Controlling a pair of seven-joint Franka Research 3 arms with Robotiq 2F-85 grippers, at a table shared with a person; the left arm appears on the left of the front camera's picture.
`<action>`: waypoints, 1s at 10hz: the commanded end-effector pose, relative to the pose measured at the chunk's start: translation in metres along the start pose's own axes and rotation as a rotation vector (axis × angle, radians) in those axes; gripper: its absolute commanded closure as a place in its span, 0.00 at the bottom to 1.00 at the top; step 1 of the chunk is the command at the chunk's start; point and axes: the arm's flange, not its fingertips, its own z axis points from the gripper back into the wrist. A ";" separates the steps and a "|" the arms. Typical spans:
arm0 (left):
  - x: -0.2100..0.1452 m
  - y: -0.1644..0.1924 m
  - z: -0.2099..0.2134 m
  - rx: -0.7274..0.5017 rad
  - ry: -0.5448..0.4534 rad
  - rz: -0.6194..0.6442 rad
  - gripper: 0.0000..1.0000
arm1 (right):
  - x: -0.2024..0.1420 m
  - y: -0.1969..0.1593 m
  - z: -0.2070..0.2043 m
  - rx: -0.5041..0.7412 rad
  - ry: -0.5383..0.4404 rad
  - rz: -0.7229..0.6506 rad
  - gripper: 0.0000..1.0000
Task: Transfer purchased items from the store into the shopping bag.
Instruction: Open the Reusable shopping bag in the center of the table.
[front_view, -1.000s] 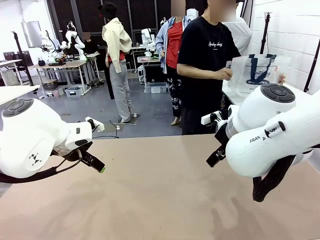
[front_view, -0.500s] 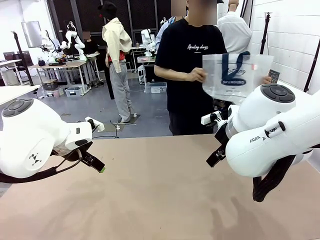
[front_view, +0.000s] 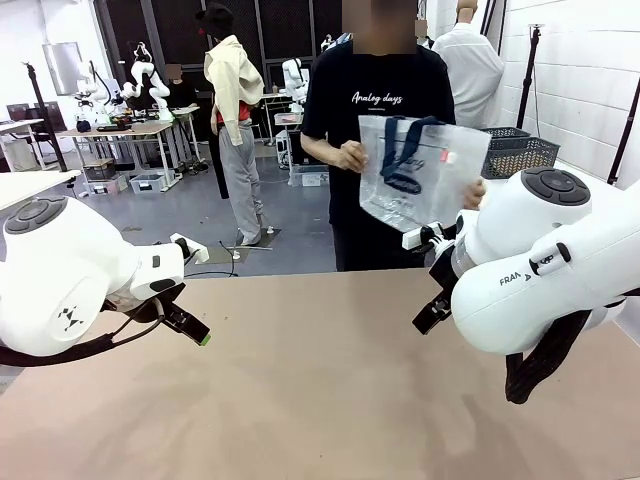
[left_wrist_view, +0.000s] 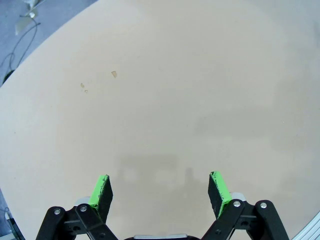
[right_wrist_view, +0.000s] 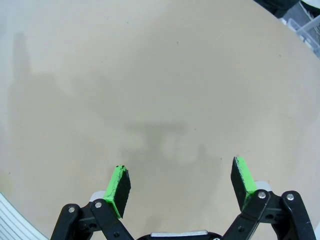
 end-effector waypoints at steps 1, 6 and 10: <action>0.000 0.001 0.000 0.000 0.000 0.003 0.00 | 0.000 0.000 0.000 0.000 0.000 -0.001 0.00; 0.000 0.001 0.000 0.000 0.000 0.003 0.00 | 0.000 0.000 0.000 0.000 0.000 -0.001 0.00; 0.000 0.001 0.000 0.000 0.000 0.003 0.00 | 0.000 0.000 0.000 0.000 0.000 -0.001 0.00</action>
